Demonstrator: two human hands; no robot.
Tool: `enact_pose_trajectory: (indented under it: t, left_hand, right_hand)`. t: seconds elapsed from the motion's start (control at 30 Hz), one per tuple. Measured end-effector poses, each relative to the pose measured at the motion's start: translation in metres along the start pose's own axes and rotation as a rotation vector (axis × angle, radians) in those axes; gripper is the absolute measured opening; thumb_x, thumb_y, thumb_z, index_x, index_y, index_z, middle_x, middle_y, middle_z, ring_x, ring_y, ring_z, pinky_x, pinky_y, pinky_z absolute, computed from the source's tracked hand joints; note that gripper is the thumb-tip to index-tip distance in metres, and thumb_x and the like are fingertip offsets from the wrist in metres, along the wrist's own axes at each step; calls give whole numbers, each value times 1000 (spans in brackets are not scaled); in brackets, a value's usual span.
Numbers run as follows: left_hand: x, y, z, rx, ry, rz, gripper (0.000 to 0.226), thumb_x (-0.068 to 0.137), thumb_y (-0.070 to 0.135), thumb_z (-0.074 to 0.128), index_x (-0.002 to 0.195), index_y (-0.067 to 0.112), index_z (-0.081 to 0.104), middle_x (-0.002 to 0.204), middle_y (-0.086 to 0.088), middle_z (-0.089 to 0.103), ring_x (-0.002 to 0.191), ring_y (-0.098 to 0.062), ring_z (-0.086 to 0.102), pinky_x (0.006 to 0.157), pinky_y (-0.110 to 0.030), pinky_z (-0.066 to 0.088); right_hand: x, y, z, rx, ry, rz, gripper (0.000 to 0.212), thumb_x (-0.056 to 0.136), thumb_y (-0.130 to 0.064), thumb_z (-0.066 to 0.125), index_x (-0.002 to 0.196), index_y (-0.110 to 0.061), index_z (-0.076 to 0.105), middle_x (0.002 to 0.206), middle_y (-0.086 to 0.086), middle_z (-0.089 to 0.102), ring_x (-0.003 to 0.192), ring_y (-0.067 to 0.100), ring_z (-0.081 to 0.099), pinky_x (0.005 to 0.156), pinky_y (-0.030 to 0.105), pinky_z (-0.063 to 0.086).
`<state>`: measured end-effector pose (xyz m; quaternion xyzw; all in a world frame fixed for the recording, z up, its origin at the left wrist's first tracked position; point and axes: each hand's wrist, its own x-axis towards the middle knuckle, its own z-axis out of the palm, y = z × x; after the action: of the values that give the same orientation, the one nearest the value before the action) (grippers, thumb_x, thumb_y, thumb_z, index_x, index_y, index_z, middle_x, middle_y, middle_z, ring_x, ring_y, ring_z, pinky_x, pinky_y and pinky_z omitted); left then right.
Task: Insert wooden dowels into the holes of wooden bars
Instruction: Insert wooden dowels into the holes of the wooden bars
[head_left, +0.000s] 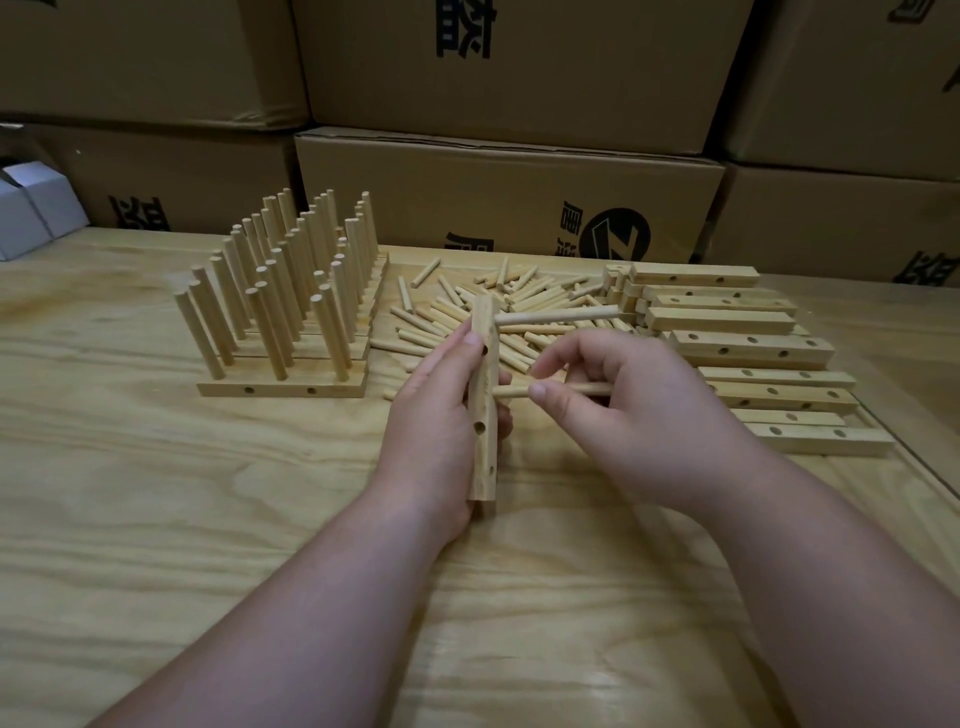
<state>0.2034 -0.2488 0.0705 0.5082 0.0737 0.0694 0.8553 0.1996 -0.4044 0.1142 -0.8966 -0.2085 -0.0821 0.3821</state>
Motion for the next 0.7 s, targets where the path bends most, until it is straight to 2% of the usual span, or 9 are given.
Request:
enact_pose_trajectory:
  t: [0.07, 0.13, 0.23, 0.3, 0.37, 0.47, 0.5, 0.6, 0.7]
  left_hand:
    - [-1, 1, 1, 23, 10, -27, 27, 98, 41, 60, 107, 21, 77, 72, 0, 67, 56, -13, 60, 49, -26, 50]
    - [-3, 2, 0, 30, 29, -60, 30, 99, 41, 58, 92, 20, 79, 66, -2, 64, 53, -15, 59, 47, -27, 49]
    - [-3, 4, 0, 2, 45, -95, 34, 100, 41, 57, 101, 15, 78, 64, -7, 59, 53, -19, 58, 44, -27, 48]
    - [-3, 5, 1, -3, 45, -98, 35, 100, 41, 57, 102, 12, 77, 64, -8, 59, 53, -20, 58, 45, -27, 48]
    - [-3, 5, 1, -1, 38, -96, 33, 100, 39, 57, 102, 12, 77, 65, -7, 60, 54, -20, 59, 46, -28, 49]
    - [-4, 4, 2, 20, 21, -95, 32, 100, 38, 57, 99, 14, 78, 65, -6, 62, 54, -19, 60, 47, -27, 51]
    - [-4, 4, 2, 32, 10, -95, 33, 100, 38, 57, 96, 14, 78, 64, -5, 62, 53, -18, 60, 47, -26, 51]
    - [-6, 4, 3, 73, -29, -83, 34, 101, 37, 57, 96, 12, 79, 64, -3, 65, 53, -15, 59, 47, -25, 50]
    - [-7, 4, 2, 110, -75, -71, 34, 101, 36, 56, 98, 11, 78, 68, -2, 67, 55, -13, 60, 49, -25, 51]
  right_hand:
    - [0, -1, 0, 144, 31, 30, 12, 87, -38, 73, 93, -35, 63, 74, -13, 67, 57, 2, 59, 51, 17, 49]
    - [0, -5, -1, 285, 50, 50, 18, 83, -46, 75, 90, -34, 64, 77, -7, 70, 61, 10, 63, 54, 21, 53]
    - [-2, -7, -2, 423, 95, 25, 36, 80, -65, 65, 84, -30, 66, 75, 1, 71, 57, 12, 58, 51, 20, 47]
    - [-2, -7, -2, 528, 133, 49, 41, 84, -68, 54, 80, -29, 67, 71, 3, 69, 57, 15, 55, 49, 21, 44]
    - [0, -6, -1, 614, 185, 109, 38, 92, -61, 48, 83, -29, 67, 71, 4, 68, 58, 17, 55, 48, 24, 44]
    - [5, -3, 1, 492, 253, 153, 12, 100, -33, 57, 102, -42, 64, 82, -7, 70, 61, 5, 61, 52, 21, 47]
    - [6, -2, 3, 434, 232, 136, 24, 98, -26, 60, 105, -49, 62, 87, -10, 68, 67, 4, 63, 56, 19, 48]
    - [5, -4, 3, 366, 161, 80, 35, 96, -26, 63, 113, -57, 63, 92, -13, 64, 74, 7, 60, 64, 25, 49]
    - [4, -5, 1, 395, 216, 32, 23, 97, -25, 61, 107, -45, 70, 85, -17, 66, 70, -2, 60, 58, 17, 48]
